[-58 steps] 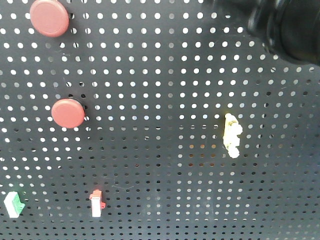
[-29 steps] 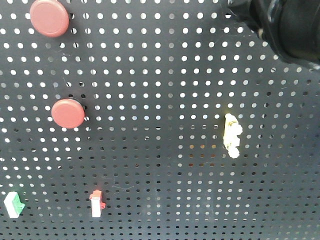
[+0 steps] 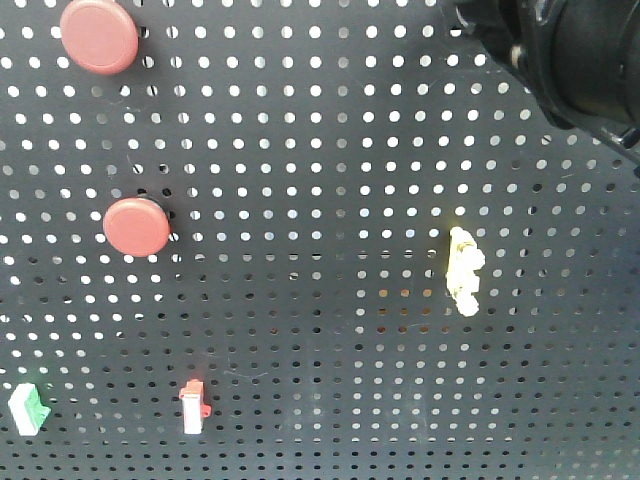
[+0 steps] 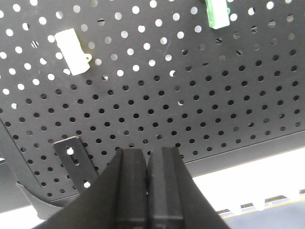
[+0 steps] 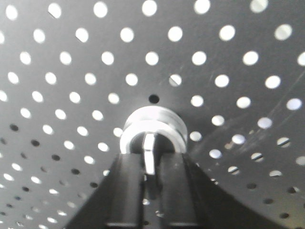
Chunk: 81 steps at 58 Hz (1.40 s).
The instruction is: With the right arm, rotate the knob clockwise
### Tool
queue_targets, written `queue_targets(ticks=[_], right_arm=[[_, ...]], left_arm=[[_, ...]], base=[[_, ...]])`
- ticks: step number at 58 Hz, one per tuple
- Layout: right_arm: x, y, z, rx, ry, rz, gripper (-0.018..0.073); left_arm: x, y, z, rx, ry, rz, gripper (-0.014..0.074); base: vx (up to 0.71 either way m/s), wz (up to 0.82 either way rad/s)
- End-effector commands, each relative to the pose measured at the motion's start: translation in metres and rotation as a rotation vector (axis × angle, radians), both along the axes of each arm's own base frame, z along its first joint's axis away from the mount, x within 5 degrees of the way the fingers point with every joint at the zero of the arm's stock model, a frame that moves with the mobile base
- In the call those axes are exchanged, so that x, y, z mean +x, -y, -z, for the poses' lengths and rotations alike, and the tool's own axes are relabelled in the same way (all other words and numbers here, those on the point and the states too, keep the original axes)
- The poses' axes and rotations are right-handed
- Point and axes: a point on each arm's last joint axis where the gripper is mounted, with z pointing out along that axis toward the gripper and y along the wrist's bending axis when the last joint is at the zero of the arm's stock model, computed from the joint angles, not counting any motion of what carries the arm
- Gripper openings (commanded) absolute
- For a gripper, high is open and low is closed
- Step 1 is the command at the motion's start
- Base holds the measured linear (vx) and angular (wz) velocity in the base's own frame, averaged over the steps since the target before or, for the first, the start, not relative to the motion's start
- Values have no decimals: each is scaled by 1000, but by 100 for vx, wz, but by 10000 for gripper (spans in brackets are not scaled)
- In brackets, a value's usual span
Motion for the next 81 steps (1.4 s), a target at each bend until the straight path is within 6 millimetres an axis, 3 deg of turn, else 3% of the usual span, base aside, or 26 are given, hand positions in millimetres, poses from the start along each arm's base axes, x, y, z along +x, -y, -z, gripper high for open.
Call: queue_targets(ticks=[1, 12, 38, 45, 57, 73, 81], right_arm=[[-2, 14, -17, 7, 97, 39, 419], [-12, 25, -20, 51, 47, -14, 542], [-41, 50, -40, 65, 149, -177, 529], [-49, 59, -43, 24, 169, -191, 438], [-63, 77, -44, -163, 205, -215, -16], [-77, 105, -43, -657, 332, -135, -11], [-81, 116, -40, -783, 331, -106, -11]], left_arm=[[1, 1, -1, -10, 56, 13, -6], [1, 1, -1, -10, 56, 13, -6], [1, 1, -1, -10, 56, 13, -6], [1, 1, -1, -10, 56, 13, -6], [1, 1, -1, -10, 56, 13, -6], [1, 1, -1, -10, 56, 13, -6], [1, 1, -1, -10, 56, 13, -6]], base=[[0, 0], [0, 0], [0, 0], [0, 0], [0, 0], [0, 0], [0, 0]])
